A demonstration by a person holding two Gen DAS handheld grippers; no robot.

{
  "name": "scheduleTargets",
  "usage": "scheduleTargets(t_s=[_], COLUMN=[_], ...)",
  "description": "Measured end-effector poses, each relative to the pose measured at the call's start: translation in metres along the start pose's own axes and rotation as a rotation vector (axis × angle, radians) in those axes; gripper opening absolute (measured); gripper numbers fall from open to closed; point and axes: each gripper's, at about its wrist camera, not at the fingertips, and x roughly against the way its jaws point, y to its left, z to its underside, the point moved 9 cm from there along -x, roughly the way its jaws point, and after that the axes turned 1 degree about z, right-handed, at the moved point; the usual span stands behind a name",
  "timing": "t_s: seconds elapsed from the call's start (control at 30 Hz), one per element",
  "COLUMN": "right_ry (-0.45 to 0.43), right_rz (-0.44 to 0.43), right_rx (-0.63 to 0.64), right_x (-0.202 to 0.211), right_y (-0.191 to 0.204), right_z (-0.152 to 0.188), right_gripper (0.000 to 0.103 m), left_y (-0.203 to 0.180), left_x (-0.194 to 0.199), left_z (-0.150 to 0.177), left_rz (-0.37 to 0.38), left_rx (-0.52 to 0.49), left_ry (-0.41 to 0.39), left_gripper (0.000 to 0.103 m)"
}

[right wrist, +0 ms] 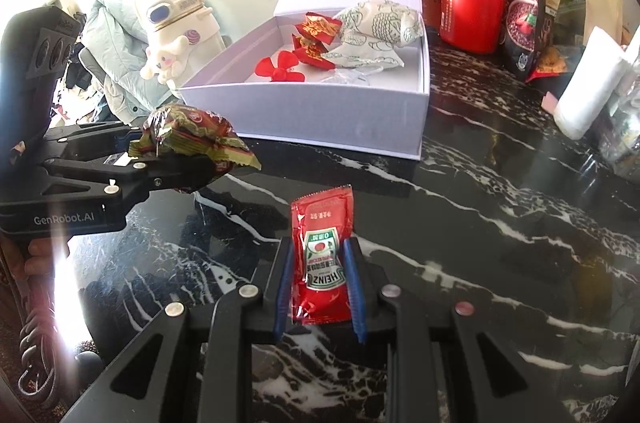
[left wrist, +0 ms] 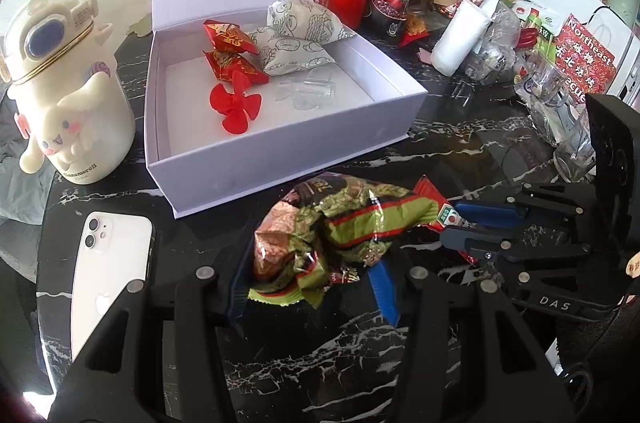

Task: Organize objects
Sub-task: 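Grasp the gold-green wrapper bundle with the left tool while the right tool grasps the red ketchup packet, then lift the wrapper bundle and ketchup packet and carry them toward the lavender box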

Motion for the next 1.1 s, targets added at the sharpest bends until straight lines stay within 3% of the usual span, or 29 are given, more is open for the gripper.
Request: scheduleTargets(t_s=[1.1], right_ry=[-0.150], right_rz=[0.005], right_rx=[0.055], right_x=[0.072], right_y=[0.026], right_z=[0.005], right_gripper=[0.024], left_y=[-0.022], left_x=[0.051], left_z=[0.016], left_rz=[-0.062], left_rx=[0.009], left_ry=[-0.046], left_gripper=[0.049])
